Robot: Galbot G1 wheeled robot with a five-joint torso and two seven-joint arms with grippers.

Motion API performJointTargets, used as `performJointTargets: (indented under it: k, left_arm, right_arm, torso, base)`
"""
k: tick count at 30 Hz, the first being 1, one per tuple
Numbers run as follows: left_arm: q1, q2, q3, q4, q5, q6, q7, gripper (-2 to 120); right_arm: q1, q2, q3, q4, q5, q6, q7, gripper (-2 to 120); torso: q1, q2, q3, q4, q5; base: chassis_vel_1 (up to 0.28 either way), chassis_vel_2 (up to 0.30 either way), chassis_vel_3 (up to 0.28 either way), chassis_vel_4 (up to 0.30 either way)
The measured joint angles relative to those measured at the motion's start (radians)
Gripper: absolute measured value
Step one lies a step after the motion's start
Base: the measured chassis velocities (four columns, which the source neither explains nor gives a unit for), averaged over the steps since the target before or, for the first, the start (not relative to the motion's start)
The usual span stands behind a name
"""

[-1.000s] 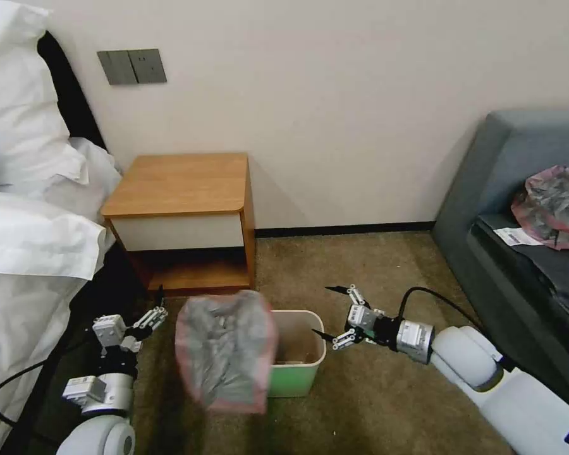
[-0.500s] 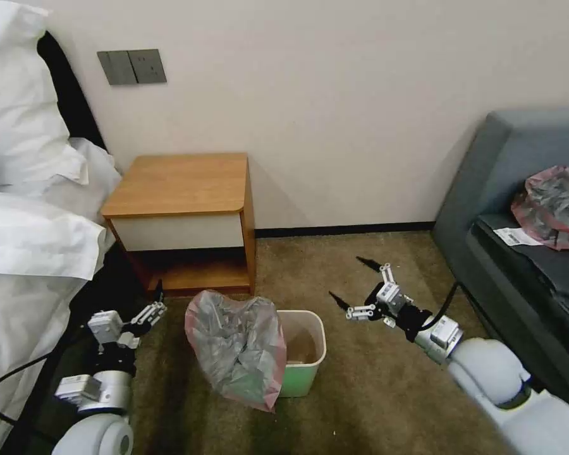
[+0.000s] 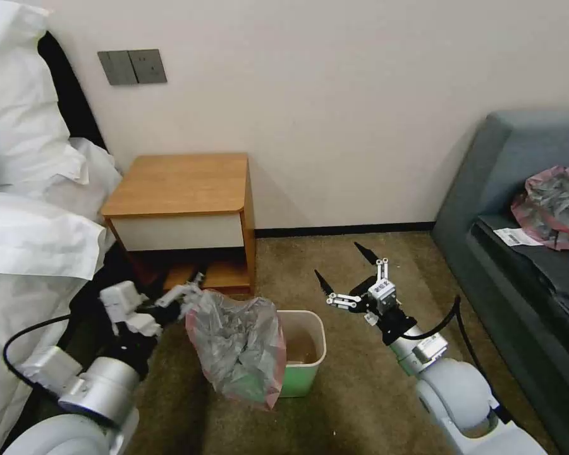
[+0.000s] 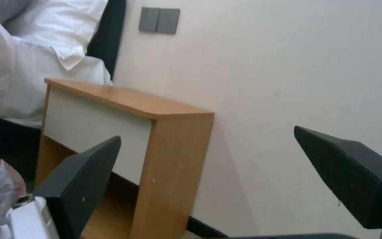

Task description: Pick up the garbage bag from the table and place it over the trash can.

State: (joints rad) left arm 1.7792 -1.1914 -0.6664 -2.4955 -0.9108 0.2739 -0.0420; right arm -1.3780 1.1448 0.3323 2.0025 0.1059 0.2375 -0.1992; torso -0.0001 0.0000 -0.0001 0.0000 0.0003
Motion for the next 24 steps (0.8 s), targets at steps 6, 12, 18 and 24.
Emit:
performJointTargets:
  k: [6, 12, 18, 24]
  left_arm:
    - [0.005, -0.03, 0.121, 0.085, 0.034, -0.039, 0.01, 100]
    - [0.018, -0.048, 0.159, 0.158, 0.083, -0.059, 0.009, 99]
    - [0.029, -0.069, 0.147, 0.218, 0.157, -0.085, 0.004, 98]
    - [0.013, -0.083, 0.144, 0.283, 0.173, -0.084, -0.006, 98]
  right_arm:
    - [0.0, 0.031, -0.012, -0.013, -0.006, 0.018, -0.036, 100]
    - [-0.007, 0.039, -0.014, -0.015, -0.015, 0.027, -0.063, 100]
    - [-0.017, 0.042, -0.008, -0.027, -0.022, 0.049, -0.079, 100]
    - [-0.018, 0.049, -0.013, -0.027, -0.028, 0.061, -0.09, 100]
  torso:
    - [0.0, 0.0, 0.0, 0.0, -0.0004]
    - [0.0, 0.0, 0.0, 0.0001, -0.0002]
    - [0.0, 0.0, 0.0, 0.0, -0.0003]
    - [0.0, 0.0, 0.0, 0.0, -0.0003]
  base:
    - [0.0, 0.0, 0.0, 0.0]
    - [0.0, 0.0, 0.0, 0.0]
    - [0.0, 0.0, 0.0, 0.0]
    - [0.0, 0.0, 0.0, 0.0]
